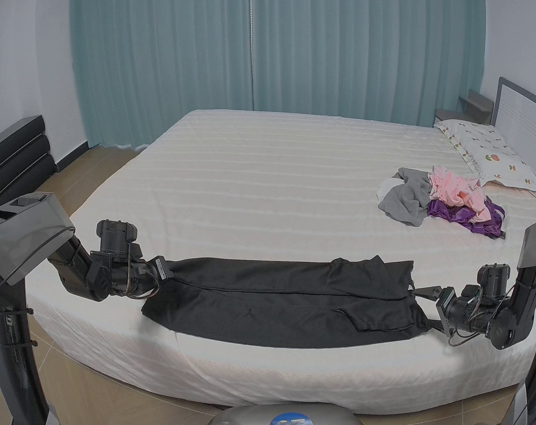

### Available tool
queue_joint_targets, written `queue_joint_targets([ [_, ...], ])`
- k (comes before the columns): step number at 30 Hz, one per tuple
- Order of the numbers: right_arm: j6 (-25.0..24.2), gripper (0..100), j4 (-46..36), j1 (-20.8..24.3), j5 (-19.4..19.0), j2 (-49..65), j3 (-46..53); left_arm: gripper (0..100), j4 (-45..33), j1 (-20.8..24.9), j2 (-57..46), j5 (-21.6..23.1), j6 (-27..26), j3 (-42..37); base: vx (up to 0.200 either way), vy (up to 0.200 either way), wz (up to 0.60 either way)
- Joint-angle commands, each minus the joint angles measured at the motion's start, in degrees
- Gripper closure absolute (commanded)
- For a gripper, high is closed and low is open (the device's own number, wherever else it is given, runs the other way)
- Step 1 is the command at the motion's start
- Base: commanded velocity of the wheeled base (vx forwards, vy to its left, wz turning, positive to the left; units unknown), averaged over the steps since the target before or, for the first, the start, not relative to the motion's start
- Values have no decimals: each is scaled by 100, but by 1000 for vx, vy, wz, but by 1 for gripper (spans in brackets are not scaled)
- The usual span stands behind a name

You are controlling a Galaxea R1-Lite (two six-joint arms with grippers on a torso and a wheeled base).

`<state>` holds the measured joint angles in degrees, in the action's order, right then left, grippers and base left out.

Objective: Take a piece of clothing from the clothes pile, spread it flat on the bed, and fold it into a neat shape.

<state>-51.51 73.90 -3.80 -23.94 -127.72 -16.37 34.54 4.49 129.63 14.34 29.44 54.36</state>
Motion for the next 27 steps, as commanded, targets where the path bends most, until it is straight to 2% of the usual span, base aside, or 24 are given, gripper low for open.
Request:
queue_joint_targets([
  [1, 0, 0, 2, 2, -14, -7, 2, 100, -8, 52, -52, -54, 9, -31, 0, -200, 0],
  [7, 0, 0, 10, -6, -14, -7, 2, 100, 1, 184, -123, -423, 53, -39, 0, -200, 0],
  [13, -9, 0, 10, -50, -23, -7, -33, 100, -26, 316, -492, -537, 326, -57, 0, -200, 0],
  [18, -9, 0, 10, -42, -23, -7, -15, 100, -70, 492, -720, -590, 352, -39, 0, -200, 0],
  [23, -9, 0, 10, -33, -23, -7, -6, 100, -158, 808, -852, -827, 343, 31, 0, -200, 0],
  [27, -9, 0, 10, -24, -23, -7, 2, 100, -386, 1089, -896, -836, 343, 128, 0, -200, 0],
])
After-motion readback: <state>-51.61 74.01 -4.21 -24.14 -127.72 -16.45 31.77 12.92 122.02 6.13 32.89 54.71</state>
